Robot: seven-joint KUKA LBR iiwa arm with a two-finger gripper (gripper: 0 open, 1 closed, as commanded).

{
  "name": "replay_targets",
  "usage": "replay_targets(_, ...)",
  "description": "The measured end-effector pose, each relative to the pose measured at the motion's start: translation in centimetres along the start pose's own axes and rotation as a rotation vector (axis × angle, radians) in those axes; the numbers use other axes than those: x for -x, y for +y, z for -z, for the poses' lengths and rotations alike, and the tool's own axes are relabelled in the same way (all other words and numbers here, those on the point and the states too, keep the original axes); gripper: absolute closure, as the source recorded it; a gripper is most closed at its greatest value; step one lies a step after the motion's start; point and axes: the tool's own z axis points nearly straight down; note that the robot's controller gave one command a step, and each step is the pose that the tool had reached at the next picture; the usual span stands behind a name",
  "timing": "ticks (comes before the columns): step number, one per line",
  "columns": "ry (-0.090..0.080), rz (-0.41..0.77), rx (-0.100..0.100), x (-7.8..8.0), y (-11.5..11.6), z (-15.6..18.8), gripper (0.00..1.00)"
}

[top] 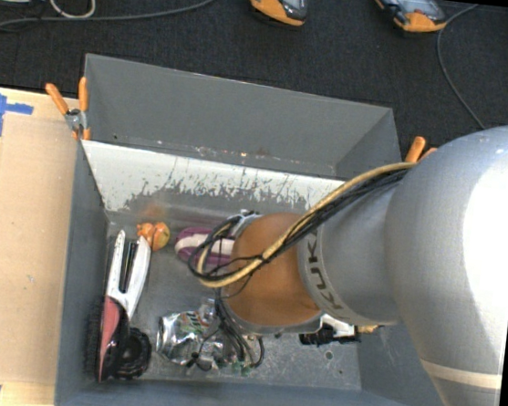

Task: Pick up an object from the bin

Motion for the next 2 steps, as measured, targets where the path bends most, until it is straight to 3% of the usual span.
replay_targets(1,0.001,0.001,0.000,0.0,0.0,0.1,1.00)
replay_targets(2,0.012,-0.001,-0.004,-0.3,-0.2,3.0,1.00)
